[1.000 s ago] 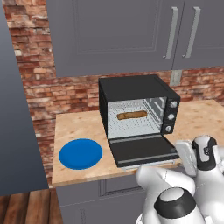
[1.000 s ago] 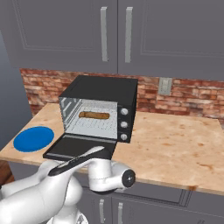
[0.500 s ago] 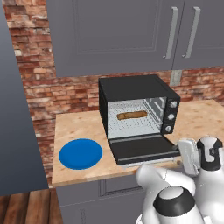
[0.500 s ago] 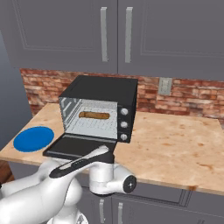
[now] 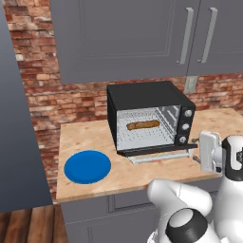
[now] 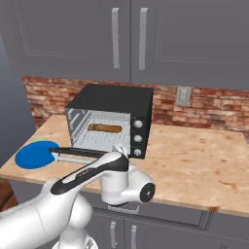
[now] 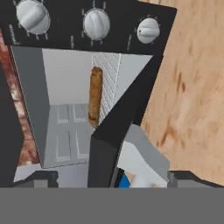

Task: Pull the toaster oven rack outwards. Pick up the baguette from the plate and place it on the toaster oven rack. Close the toaster oven door fully and set the temperature to the lowest setting.

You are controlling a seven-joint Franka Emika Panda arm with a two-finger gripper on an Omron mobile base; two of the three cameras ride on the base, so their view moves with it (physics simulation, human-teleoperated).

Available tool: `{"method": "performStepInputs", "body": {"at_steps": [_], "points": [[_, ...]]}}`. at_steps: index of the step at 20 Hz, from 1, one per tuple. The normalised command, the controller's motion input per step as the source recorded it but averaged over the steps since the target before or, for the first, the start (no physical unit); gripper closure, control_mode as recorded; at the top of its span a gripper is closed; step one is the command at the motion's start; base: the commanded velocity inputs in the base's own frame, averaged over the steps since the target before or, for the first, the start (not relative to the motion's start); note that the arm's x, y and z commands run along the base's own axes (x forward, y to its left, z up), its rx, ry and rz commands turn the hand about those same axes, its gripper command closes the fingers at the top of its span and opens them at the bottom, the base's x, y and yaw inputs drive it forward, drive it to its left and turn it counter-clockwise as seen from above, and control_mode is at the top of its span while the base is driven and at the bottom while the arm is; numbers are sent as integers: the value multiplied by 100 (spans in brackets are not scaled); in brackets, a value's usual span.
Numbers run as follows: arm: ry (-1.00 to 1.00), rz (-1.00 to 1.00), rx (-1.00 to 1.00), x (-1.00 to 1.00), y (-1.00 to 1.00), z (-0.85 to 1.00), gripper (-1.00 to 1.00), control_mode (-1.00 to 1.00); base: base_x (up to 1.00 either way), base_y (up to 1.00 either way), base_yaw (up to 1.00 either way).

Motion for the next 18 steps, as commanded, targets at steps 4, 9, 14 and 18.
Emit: {"method": "performStepInputs", "body": {"at_steps": [4, 9, 14, 18], "points": [[-9, -4, 5, 70, 28, 37, -100, -100, 0, 0, 0], [-1, -5, 1, 74, 31, 2, -100, -100, 0, 0, 0], [0, -5, 0, 66, 29, 0, -100, -100, 0, 0, 0], [0, -4, 0, 57, 22, 0, -100, -100, 0, 0, 0]]}}
